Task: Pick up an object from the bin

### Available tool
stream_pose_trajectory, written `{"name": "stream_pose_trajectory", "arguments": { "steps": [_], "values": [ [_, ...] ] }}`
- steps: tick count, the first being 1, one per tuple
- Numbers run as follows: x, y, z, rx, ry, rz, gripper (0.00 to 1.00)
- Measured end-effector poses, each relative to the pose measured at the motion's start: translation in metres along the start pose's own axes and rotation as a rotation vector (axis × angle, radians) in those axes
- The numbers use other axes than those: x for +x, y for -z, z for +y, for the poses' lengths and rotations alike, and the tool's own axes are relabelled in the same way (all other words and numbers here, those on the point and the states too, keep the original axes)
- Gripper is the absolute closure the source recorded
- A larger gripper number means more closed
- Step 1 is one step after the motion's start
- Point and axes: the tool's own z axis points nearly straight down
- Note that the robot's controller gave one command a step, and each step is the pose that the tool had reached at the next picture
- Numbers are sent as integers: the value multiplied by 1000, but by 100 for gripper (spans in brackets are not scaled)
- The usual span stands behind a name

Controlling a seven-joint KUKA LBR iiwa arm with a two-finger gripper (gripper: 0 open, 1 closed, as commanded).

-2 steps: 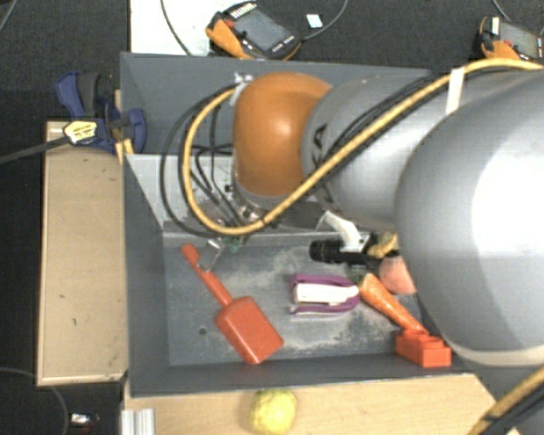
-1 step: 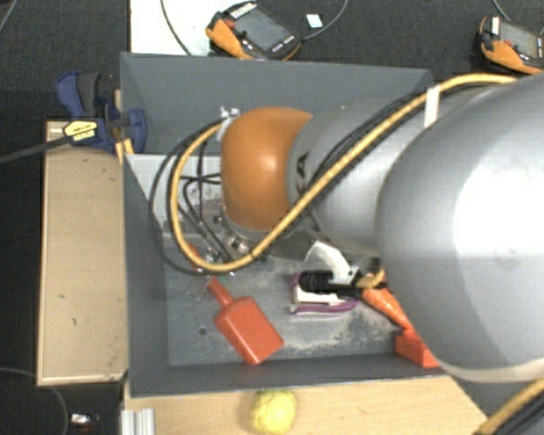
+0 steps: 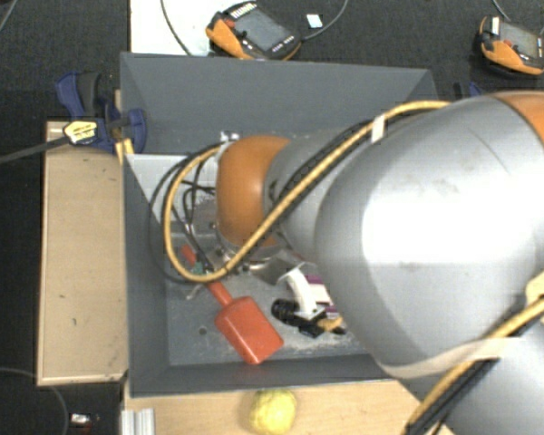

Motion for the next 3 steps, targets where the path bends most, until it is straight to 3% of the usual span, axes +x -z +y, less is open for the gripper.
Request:
{"name": "stream_pose_trajectory", "arguments": {
  "steps": [1,3],
  "values": [
    [3,3,10,-2,134,2,100],
    [2,16,10,-2,132,2,100]
  ]
}}
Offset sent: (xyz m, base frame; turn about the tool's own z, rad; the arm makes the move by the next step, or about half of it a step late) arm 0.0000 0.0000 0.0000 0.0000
